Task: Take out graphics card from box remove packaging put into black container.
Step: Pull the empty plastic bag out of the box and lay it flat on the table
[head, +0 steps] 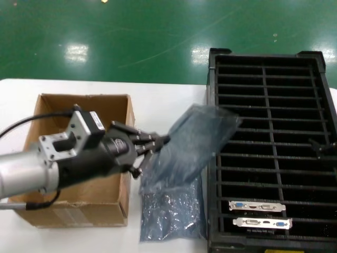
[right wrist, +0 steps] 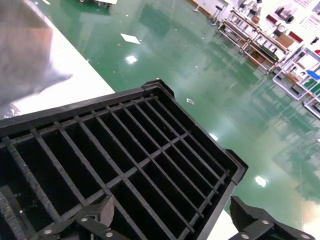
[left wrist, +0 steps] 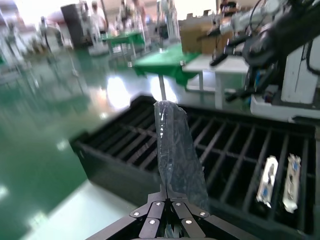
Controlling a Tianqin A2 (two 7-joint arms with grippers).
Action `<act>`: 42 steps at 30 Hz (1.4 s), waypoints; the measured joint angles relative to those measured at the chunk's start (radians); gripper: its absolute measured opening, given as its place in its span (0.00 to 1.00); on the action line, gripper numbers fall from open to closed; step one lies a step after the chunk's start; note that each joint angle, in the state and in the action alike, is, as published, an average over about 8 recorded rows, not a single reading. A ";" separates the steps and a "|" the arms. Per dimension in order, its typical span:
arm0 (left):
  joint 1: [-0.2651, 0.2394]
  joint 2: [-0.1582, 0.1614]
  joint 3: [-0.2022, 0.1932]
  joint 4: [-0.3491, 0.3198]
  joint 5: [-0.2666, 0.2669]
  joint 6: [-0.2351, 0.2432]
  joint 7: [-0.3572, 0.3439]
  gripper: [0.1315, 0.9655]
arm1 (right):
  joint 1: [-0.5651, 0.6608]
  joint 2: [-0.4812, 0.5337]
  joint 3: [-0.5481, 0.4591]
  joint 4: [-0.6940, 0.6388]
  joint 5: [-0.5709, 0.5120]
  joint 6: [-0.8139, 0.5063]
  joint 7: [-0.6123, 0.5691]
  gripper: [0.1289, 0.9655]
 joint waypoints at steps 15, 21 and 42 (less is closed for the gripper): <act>-0.025 0.124 -0.001 0.084 0.544 0.146 -0.592 0.06 | 0.000 0.000 0.000 0.000 0.000 0.000 0.000 0.94; 0.057 0.168 -0.177 0.087 0.637 0.211 -0.635 0.12 | 0.000 0.000 0.000 0.000 0.000 0.000 0.000 0.97; 0.469 0.091 -0.795 -0.203 0.487 -0.010 -0.054 0.63 | -0.001 -0.001 0.000 0.000 0.001 0.001 -0.001 1.00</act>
